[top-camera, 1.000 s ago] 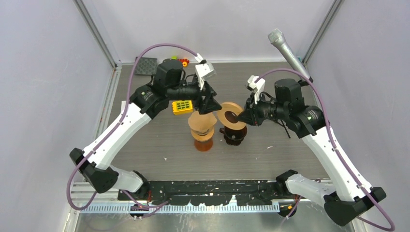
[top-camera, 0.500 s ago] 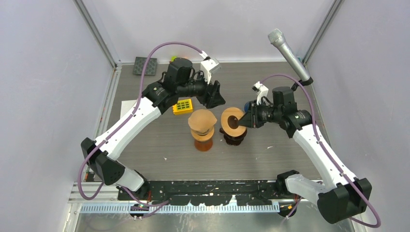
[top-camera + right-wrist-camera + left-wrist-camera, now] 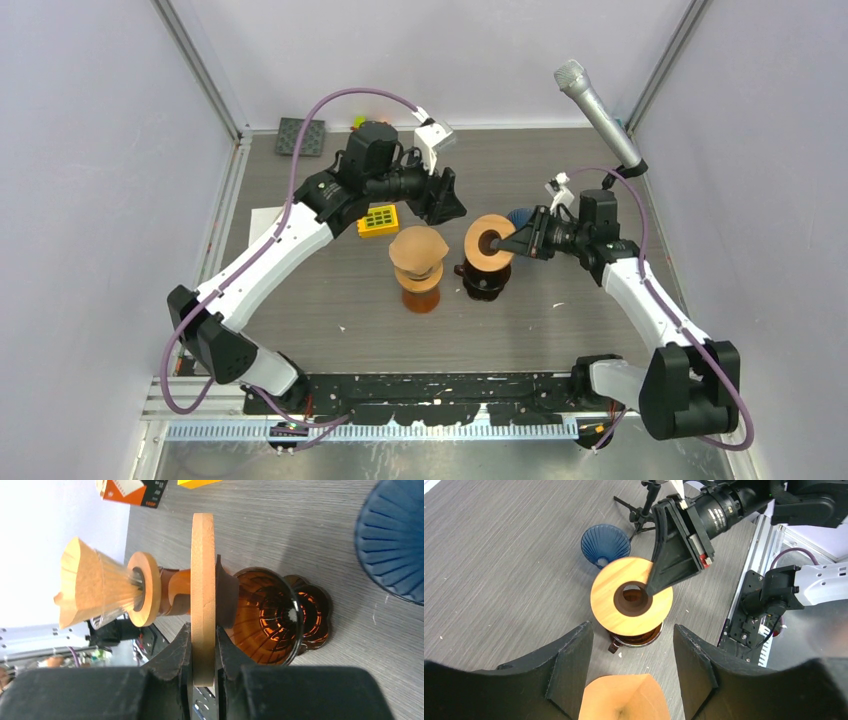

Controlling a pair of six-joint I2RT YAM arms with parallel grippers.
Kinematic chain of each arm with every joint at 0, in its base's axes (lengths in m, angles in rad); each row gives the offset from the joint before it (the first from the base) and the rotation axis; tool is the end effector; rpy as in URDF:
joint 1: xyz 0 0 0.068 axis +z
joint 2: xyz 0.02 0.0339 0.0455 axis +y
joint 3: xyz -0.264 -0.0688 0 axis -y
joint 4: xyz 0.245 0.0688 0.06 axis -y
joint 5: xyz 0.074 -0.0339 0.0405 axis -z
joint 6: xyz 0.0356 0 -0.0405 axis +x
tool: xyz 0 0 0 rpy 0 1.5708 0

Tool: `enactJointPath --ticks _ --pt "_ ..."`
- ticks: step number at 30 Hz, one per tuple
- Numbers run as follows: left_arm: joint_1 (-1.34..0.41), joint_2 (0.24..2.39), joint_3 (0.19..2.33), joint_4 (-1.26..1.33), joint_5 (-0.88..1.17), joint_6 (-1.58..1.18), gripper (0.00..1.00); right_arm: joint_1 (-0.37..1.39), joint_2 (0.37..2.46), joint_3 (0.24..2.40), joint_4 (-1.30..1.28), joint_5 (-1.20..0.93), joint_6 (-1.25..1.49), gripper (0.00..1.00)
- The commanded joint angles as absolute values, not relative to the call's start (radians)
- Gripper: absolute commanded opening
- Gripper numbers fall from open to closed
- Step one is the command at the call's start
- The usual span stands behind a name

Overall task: Place the coffee filter in the dripper
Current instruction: Place the dripper holder onto the coffee server.

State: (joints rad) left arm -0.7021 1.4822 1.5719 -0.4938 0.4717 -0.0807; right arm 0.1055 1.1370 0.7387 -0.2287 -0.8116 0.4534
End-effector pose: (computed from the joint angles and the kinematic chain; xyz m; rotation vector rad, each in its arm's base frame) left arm 0.2434 -0.2271 0.4166 0.9287 1.8375 -0.9637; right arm 0.2339 0.0507 0.2555 -0.0930 2.2171 1.2003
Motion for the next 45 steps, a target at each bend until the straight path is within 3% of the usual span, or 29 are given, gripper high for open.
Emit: enactJointPath --ticks 1,19,26,45 --pt "-0.704 1.439 1.567 -0.437 0.483 -0.095 0.62 0.072 1.149 0.74 -0.064 -0.908 0.553 0.0" --pt "-0.704 1.416 1.534 -0.433 0.477 -0.076 0.63 0.07 1.375 0.827 -0.208 -0.997 0.496 0.0" --pt "-0.704 1.417 1.528 -0.433 0.479 -0.072 0.63 0.07 1.354 0.823 -0.315 -1.009 0.385 0.0" --pt "-0.704 1.405 1.509 -0.433 0.483 -0.068 0.64 0.07 1.298 0.716 -0.246 -0.962 0.391 0.03"
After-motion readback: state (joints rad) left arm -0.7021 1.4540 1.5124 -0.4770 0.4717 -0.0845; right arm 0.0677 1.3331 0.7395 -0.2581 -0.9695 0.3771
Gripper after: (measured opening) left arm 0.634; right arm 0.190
